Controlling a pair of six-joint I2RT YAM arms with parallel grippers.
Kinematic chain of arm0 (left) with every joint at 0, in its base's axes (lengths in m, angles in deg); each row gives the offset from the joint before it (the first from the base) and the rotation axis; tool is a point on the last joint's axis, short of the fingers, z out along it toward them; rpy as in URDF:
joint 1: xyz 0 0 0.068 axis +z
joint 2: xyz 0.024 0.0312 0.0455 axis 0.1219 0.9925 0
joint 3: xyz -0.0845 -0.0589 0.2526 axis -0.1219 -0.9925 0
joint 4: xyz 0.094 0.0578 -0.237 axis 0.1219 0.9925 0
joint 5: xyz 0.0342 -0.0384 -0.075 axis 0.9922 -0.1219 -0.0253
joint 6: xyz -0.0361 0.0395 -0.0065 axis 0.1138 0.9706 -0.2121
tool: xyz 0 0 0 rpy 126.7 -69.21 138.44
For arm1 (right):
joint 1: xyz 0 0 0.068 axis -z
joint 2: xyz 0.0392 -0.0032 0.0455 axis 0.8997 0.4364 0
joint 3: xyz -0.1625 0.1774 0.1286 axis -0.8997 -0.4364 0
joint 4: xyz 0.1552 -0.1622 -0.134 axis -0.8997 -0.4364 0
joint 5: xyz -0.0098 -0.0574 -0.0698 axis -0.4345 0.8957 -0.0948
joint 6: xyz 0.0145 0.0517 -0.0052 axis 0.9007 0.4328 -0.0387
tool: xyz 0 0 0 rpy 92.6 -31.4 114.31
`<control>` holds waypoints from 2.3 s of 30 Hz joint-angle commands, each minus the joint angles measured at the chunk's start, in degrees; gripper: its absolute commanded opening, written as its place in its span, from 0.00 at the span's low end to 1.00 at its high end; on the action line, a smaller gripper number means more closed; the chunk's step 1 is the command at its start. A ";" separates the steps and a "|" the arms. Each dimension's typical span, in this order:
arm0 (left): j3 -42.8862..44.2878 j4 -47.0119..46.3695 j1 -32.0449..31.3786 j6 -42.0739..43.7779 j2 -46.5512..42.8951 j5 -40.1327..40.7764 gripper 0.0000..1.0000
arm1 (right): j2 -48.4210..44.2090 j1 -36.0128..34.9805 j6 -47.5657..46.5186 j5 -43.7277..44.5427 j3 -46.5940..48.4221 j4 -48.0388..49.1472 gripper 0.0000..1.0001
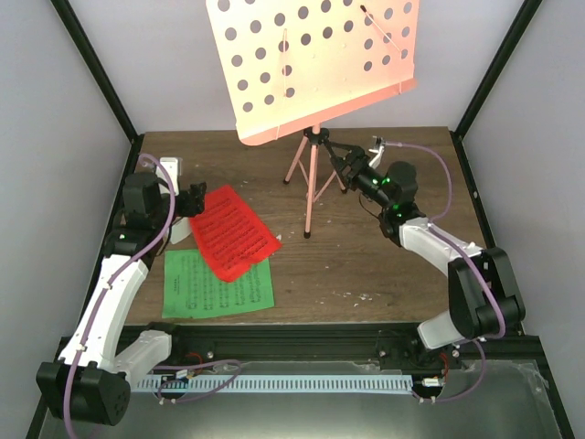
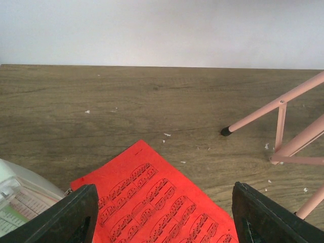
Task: Pack up the instrument practice props
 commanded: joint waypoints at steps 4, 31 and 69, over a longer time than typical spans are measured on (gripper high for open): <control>-0.46 -0.79 -0.11 -0.30 -0.11 -0.63 0.73 | 4.33 0.29 12.21 -1.48 6.89 0.04 0.85; -0.39 -0.79 -0.18 -0.50 -0.24 -1.14 0.73 | 6.71 0.33 8.61 -0.97 12.26 -1.95 0.43; -0.37 -0.69 -0.13 -0.56 0.40 -1.34 0.73 | 4.11 0.38 -2.48 1.04 10.23 -4.66 0.74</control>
